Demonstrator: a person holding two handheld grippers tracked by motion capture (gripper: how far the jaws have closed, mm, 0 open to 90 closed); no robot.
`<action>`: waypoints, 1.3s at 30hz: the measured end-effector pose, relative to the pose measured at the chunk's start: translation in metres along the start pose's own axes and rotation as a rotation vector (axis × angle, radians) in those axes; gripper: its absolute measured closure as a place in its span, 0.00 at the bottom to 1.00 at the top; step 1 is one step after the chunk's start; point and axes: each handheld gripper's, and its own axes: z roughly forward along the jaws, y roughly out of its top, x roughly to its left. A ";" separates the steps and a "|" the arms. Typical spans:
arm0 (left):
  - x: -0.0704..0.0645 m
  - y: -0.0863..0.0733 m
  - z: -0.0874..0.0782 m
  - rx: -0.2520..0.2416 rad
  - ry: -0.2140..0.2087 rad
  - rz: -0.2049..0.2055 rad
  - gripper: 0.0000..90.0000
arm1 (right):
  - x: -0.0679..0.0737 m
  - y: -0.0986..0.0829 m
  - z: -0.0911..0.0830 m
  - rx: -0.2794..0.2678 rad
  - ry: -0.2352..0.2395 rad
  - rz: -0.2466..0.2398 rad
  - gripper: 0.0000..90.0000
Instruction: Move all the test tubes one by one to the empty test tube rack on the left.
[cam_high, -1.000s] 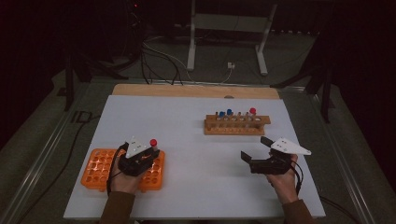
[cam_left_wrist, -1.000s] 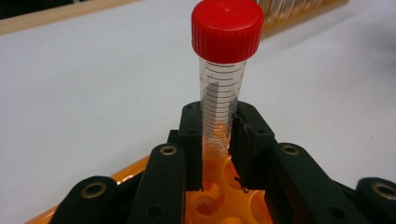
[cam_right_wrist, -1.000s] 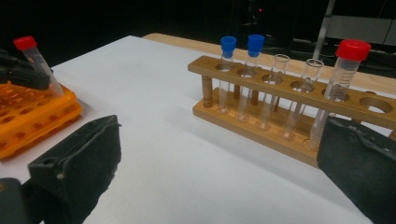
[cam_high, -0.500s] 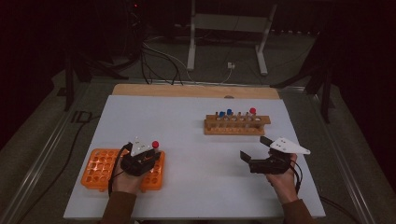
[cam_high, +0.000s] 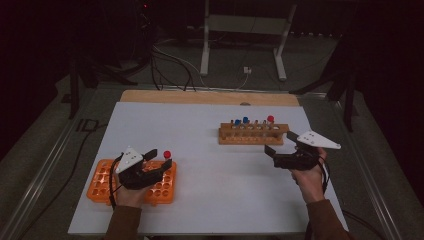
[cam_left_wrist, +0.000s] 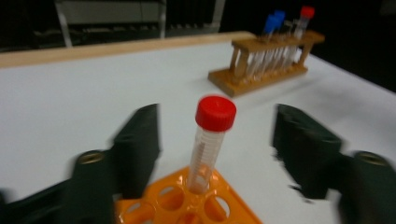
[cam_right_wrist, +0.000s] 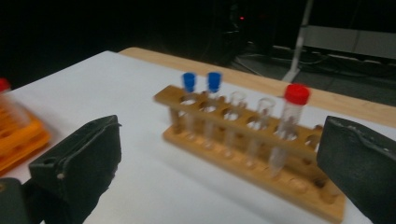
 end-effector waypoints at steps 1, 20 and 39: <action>0.000 0.000 0.000 -0.007 0.008 -0.007 0.17 | -0.003 0.002 0.003 -0.002 -0.010 0.003 0.00; 0.002 0.000 -0.007 -0.049 0.086 -0.016 0.01 | -0.048 0.006 0.072 0.114 -0.185 0.065 0.57; 0.002 0.000 -0.009 -0.069 0.084 -0.017 0.01 | -0.046 0.005 0.081 0.076 -0.198 0.057 0.83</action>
